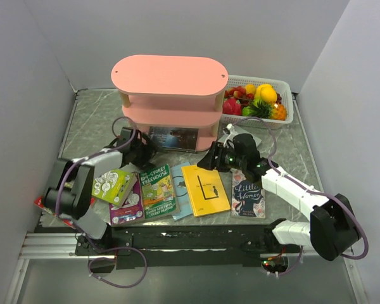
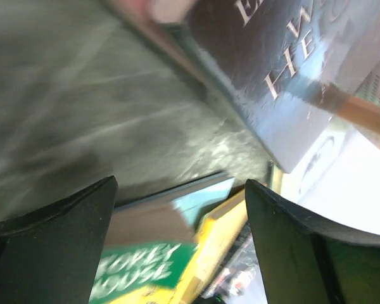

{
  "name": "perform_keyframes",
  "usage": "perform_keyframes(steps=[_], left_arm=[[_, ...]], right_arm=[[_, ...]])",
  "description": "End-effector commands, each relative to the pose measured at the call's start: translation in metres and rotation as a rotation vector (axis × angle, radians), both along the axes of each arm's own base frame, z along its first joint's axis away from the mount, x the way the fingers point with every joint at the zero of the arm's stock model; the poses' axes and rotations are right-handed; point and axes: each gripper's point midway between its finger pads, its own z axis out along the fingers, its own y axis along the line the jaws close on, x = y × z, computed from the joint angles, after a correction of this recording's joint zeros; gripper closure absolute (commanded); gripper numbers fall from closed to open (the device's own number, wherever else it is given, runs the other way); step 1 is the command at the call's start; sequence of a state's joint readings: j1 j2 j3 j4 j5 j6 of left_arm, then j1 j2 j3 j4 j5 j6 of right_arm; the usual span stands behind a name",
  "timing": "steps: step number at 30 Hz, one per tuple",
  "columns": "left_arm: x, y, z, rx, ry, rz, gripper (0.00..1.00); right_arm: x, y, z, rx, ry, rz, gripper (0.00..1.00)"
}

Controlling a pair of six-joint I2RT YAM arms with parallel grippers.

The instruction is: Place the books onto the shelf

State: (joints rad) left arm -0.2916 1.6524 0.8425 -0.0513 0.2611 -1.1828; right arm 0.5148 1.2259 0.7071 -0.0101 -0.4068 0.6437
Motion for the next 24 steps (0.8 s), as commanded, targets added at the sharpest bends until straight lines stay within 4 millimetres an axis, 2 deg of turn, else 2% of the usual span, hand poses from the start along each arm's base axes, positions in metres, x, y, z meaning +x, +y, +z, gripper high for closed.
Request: perform_keyframes(steps=[1,2,3,7,8,9,10,11,12,13,14,15,16,17,18,19,20,22,23,24], left_arm=[[-0.009,0.043,0.034,0.155,-0.086,0.066,0.13],[-0.008,0.050,0.041,0.174,-0.113,0.084,0.14],[-0.007,0.057,0.058,0.189,-0.169,0.104,0.15],[-0.005,0.082,0.086,0.269,-0.272,0.192,0.20],[-0.004,0.081,0.094,0.262,-0.309,0.189,0.21],[-0.006,0.082,0.107,0.264,-0.358,0.182,0.22],[-0.010,0.083,0.106,0.261,-0.370,0.178,0.22],[-0.013,0.082,0.110,0.254,-0.394,0.171,0.21],[-0.015,0.083,0.123,0.247,-0.447,0.172,0.19],[-0.023,0.083,0.115,0.251,-0.443,0.170,0.16],[-0.026,0.087,0.114,0.234,-0.433,0.218,0.11],[-0.035,0.083,0.111,0.212,-0.412,0.186,0.00],[-0.038,0.079,0.111,0.196,-0.413,0.131,0.04],[-0.047,0.061,0.112,0.153,-0.410,0.013,0.04],[-0.051,0.054,0.109,0.143,-0.390,-0.016,0.04],[-0.062,0.040,0.104,0.126,-0.391,-0.067,0.04],[-0.070,0.033,0.115,0.099,-0.439,-0.074,0.04],[-0.090,0.012,0.113,0.038,-0.495,-0.130,0.04],[-0.098,0.004,0.126,-0.016,-0.548,-0.144,0.04],[-0.112,-0.008,0.119,-0.075,-0.562,-0.204,0.04]], right_arm=[[0.014,-0.013,0.016,-0.070,-0.103,-0.072,0.35],[0.015,-0.015,0.018,-0.084,-0.116,-0.086,0.35],[0.016,-0.019,0.017,-0.105,-0.126,-0.099,0.36],[0.027,-0.040,0.013,-0.194,-0.173,-0.228,0.42],[0.029,-0.043,0.017,-0.194,-0.205,-0.248,0.42],[0.024,-0.046,0.004,-0.190,-0.185,-0.254,0.44],[0.026,-0.047,0.004,-0.163,-0.190,-0.276,0.57],[0.017,-0.042,0.001,-0.111,-0.136,-0.254,0.63],[0.005,-0.035,-0.006,-0.073,-0.092,-0.167,0.64],[0.008,-0.027,-0.001,0.001,-0.110,-0.091,0.60],[-0.016,-0.012,-0.004,0.078,-0.060,0.055,0.55],[-0.020,-0.008,-0.006,0.099,-0.055,0.085,0.49],[-0.028,-0.002,-0.008,0.122,-0.045,0.118,0.38],[-0.034,0.003,-0.009,0.155,-0.044,0.133,0.34],[-0.039,0.006,-0.007,0.169,-0.044,0.148,0.30],[-0.047,0.013,-0.007,0.170,-0.045,0.174,0.26],[-0.050,0.013,-0.011,0.138,-0.023,0.172,0.24],[-0.043,0.002,-0.025,0.035,-0.002,0.080,0.21],[-0.048,-0.008,-0.039,-0.027,0.048,0.055,0.20],[-0.049,-0.015,-0.047,-0.063,0.069,0.024,0.20]])
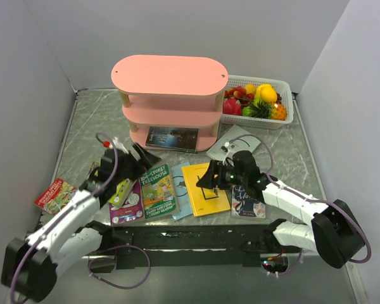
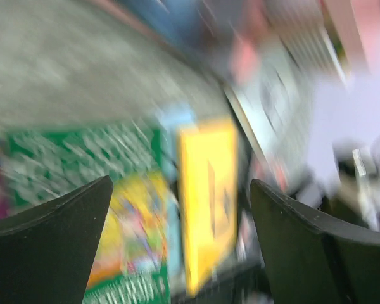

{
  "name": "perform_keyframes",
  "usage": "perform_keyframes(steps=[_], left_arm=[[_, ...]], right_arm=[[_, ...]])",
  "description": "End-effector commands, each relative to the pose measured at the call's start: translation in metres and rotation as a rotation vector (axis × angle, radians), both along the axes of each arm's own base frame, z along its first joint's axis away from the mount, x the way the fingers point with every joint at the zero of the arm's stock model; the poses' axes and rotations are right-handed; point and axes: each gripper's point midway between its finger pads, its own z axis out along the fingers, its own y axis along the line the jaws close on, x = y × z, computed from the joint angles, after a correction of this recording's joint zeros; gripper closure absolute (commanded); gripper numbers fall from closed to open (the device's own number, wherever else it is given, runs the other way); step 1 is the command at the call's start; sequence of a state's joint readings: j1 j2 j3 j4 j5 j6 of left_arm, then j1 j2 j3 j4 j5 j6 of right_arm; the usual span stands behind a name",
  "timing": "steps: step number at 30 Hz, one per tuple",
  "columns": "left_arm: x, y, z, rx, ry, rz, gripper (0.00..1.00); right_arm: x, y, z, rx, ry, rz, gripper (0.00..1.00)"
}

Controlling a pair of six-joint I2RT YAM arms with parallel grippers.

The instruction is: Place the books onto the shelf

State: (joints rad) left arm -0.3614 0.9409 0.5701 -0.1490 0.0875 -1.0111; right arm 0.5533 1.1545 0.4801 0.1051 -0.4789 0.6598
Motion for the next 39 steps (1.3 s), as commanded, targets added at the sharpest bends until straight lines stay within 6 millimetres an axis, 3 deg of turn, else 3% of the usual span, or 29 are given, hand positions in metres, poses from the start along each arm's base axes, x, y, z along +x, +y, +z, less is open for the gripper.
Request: perform_keyframes(steps=[1,4,5,6,7,12,14,16,19,21,25,27,33,39], left_arm=[[-0.043,-0.055,0.033,-0.197,-0.180,-0.257,0.04],[-0.057,-0.080,0.025,-0.203,-0.129,-0.329,0.04],[-0.055,-0.085,0.012,-0.156,-0.087,-0.335,0.04],[-0.049,-0.089,0.016,-0.130,-0.092,-0.314,0.04],[-0.055,-0.098,0.010,-0.112,-0.072,-0.340,0.04],[-0.060,-0.121,-0.022,-0.091,0.027,-0.328,0.04],[-0.060,-0.125,-0.040,-0.057,0.080,-0.317,0.02],[-0.060,-0.130,-0.046,-0.030,0.104,-0.312,0.01],[-0.060,-0.135,-0.072,0.010,0.180,-0.308,0.01],[-0.061,-0.141,-0.076,-0.013,0.189,-0.319,0.02],[-0.065,-0.151,-0.094,-0.043,0.232,-0.350,0.18],[-0.068,-0.157,-0.097,-0.047,0.249,-0.374,0.21],[-0.070,-0.144,-0.102,0.053,0.250,-0.342,0.15],[-0.081,-0.114,-0.134,0.238,0.371,-0.300,0.02]], right_arm=[[0.009,-0.023,-0.006,-0.128,-0.003,-0.131,0.17],[0.006,-0.051,-0.029,-0.235,0.053,-0.258,0.14],[0.006,-0.058,-0.034,-0.256,0.069,-0.286,0.14],[0.001,-0.064,-0.040,-0.291,0.099,-0.299,0.14],[0.004,-0.070,-0.045,-0.327,0.109,-0.332,0.14],[0.001,-0.080,-0.073,-0.433,0.195,-0.345,0.17],[-0.004,-0.076,-0.081,-0.430,0.218,-0.314,0.19],[-0.008,-0.072,-0.091,-0.413,0.229,-0.288,0.22],[-0.016,-0.061,-0.094,-0.347,0.230,-0.234,0.26],[-0.020,-0.055,-0.090,-0.304,0.220,-0.197,0.31],[-0.028,-0.047,-0.087,-0.263,0.206,-0.127,0.38],[-0.030,-0.045,-0.086,-0.256,0.205,-0.105,0.39],[-0.034,-0.040,-0.081,-0.223,0.188,-0.059,0.39],[-0.036,-0.028,-0.081,-0.188,0.216,-0.015,0.37]])
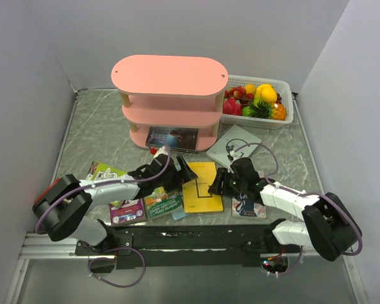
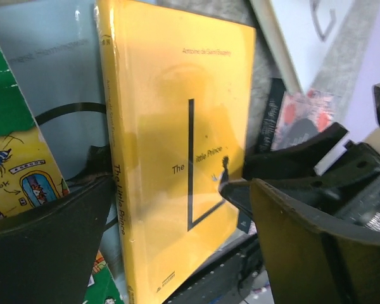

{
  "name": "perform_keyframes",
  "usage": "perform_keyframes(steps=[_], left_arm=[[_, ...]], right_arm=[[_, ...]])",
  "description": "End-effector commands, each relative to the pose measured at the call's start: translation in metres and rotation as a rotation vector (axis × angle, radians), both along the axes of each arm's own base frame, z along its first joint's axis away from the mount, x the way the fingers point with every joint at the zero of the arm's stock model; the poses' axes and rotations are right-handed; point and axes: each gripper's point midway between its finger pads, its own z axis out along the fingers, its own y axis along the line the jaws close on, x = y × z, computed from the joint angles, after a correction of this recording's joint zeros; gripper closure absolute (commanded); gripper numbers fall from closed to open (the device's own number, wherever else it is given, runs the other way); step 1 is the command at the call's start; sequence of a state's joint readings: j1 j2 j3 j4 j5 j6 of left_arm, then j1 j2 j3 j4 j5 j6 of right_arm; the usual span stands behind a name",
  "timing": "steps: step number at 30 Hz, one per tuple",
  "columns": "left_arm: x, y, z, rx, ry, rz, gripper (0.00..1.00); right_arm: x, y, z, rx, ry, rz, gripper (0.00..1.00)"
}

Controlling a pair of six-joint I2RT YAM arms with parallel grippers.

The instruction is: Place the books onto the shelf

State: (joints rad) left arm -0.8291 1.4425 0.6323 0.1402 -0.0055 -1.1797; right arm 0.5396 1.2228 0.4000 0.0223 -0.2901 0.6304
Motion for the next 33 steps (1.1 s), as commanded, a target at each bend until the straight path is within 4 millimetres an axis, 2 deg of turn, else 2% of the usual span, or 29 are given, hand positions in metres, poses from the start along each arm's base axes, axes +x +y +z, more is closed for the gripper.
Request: perform_keyframes(steps=[1,7,10,11,14,19,22,23,25,26,27,33], left_arm=[[-0.035,0.042,-0.058,0.281,0.162,-0.020,0.01],[-0.051,0.066,-0.077,0.385,0.221,-0.023,0.01],[-0.049,0.083,-0.070,0.445,0.203,0.025,0.01],[-0.049,0.086,-0.068,0.453,0.194,0.032,0.04],[-0.048,0.085,-0.062,0.415,0.164,0.032,0.03],[-0.059,0.074,-0.072,0.354,0.209,-0.011,0.02],[-0.064,0.079,-0.076,0.350,0.220,-0.004,0.02],[-0.069,0.081,-0.080,0.348,0.228,-0.010,0.02],[-0.066,0.075,-0.072,0.288,0.190,-0.019,0.01],[-0.073,0.073,-0.074,0.257,0.193,-0.045,0.01],[-0.067,0.062,-0.065,0.194,0.149,-0.056,0.01],[-0.073,0.022,-0.030,-0.060,0.046,-0.213,0.15]], right_arm=[[-0.030,0.016,-0.010,0.060,0.115,0.110,0.37],[-0.033,0.011,-0.020,0.028,0.141,0.108,0.43],[-0.035,0.007,-0.027,0.007,0.164,0.086,0.48],[-0.035,0.007,-0.028,0.009,0.163,0.087,0.52],[-0.037,0.008,-0.032,0.012,0.176,0.091,0.65],[-0.044,0.007,-0.055,-0.005,0.264,0.090,0.68],[-0.052,0.003,-0.068,-0.021,0.306,0.080,0.70],[-0.053,0.002,-0.072,-0.027,0.315,0.077,0.73],[-0.055,0.000,-0.075,-0.031,0.325,0.070,0.76],[-0.056,0.000,-0.076,-0.035,0.332,0.070,0.79],[-0.057,-0.002,-0.080,-0.044,0.347,0.070,0.80],[-0.060,0.005,-0.081,-0.020,0.371,0.095,0.80]])
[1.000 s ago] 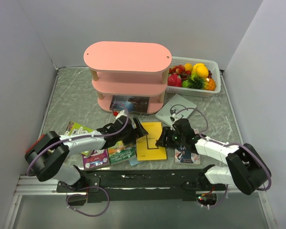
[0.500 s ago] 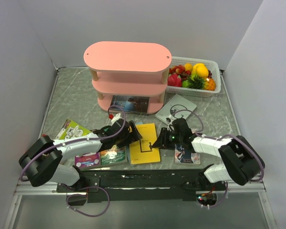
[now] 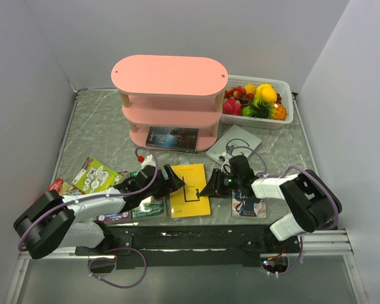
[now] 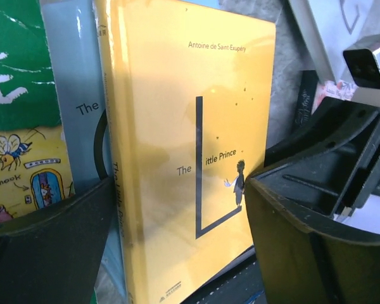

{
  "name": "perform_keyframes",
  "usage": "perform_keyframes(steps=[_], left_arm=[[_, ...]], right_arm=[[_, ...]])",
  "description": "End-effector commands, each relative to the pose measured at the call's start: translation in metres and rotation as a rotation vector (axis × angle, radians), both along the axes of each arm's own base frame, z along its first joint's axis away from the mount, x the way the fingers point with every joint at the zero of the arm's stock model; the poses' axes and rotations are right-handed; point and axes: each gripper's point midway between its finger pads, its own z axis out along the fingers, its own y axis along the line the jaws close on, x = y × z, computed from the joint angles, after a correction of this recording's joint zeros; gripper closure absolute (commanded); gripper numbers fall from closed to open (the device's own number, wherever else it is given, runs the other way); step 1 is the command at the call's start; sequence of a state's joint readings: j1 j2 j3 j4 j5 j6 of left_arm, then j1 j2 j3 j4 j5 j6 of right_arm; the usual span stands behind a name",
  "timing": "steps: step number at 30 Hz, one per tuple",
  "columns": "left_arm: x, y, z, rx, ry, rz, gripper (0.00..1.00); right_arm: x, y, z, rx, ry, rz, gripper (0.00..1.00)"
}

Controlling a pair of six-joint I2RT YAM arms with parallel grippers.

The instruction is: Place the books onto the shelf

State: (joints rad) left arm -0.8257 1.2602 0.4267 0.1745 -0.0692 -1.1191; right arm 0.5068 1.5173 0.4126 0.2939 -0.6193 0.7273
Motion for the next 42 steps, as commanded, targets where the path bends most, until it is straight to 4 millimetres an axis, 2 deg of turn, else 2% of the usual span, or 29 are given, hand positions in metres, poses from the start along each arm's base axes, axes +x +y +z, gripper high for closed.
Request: perform_keyframes(steps=[1,4,9,13,14,18,24,28,30,33,37,40,41,42], left_arm=[[-0.050,-0.027,-0.009,-0.127,0.101,-0.243,0.19],[-0.055,-0.036,0.002,-0.174,0.072,-0.305,0.22],[-0.068,-0.055,0.033,-0.288,-0.032,-0.439,0.28],[-0.082,-0.061,0.062,-0.367,-0.123,-0.527,0.45],[-0.084,-0.061,0.067,-0.378,-0.137,-0.540,0.46],[-0.095,-0.061,0.092,-0.462,-0.221,-0.606,0.46],[-0.115,-0.058,0.110,-0.568,-0.254,-0.690,0.41],[-0.120,-0.058,0.120,-0.633,-0.285,-0.703,0.35],[-0.119,-0.060,0.123,-0.651,-0.298,-0.701,0.36],[-0.118,-0.061,0.126,-0.670,-0.309,-0.699,0.45],[-0.116,-0.064,0.126,-0.666,-0.312,-0.702,0.83],[-0.116,-0.063,0.127,-0.652,-0.315,-0.700,0.99],[-0.115,-0.062,0.127,-0.645,-0.319,-0.690,0.99],[-0.115,-0.059,0.136,-0.651,-0.352,-0.690,0.99]], right_arm=[[-0.047,-0.036,-0.067,-0.258,0.159,0.018,0.79],[-0.047,-0.031,-0.061,-0.237,0.149,0.040,0.76],[-0.044,-0.026,-0.058,-0.231,0.155,0.066,0.73],[-0.045,-0.024,-0.056,-0.222,0.155,0.078,0.75],[-0.045,-0.024,-0.054,-0.217,0.151,0.080,0.75],[-0.045,-0.021,-0.049,-0.207,0.150,0.102,0.73],[-0.048,-0.013,-0.045,-0.157,0.172,0.142,0.69],[-0.055,-0.004,-0.042,-0.098,0.214,0.181,0.65],[-0.057,-0.001,-0.041,-0.073,0.220,0.191,0.63],[-0.059,0.000,-0.037,-0.055,0.212,0.201,0.61],[-0.057,-0.002,-0.031,-0.074,0.192,0.199,0.61],[-0.054,-0.004,-0.026,-0.088,0.164,0.193,0.60],[-0.053,-0.005,-0.018,-0.088,0.141,0.193,0.59],[-0.049,-0.007,-0.016,-0.105,0.116,0.178,0.58]])
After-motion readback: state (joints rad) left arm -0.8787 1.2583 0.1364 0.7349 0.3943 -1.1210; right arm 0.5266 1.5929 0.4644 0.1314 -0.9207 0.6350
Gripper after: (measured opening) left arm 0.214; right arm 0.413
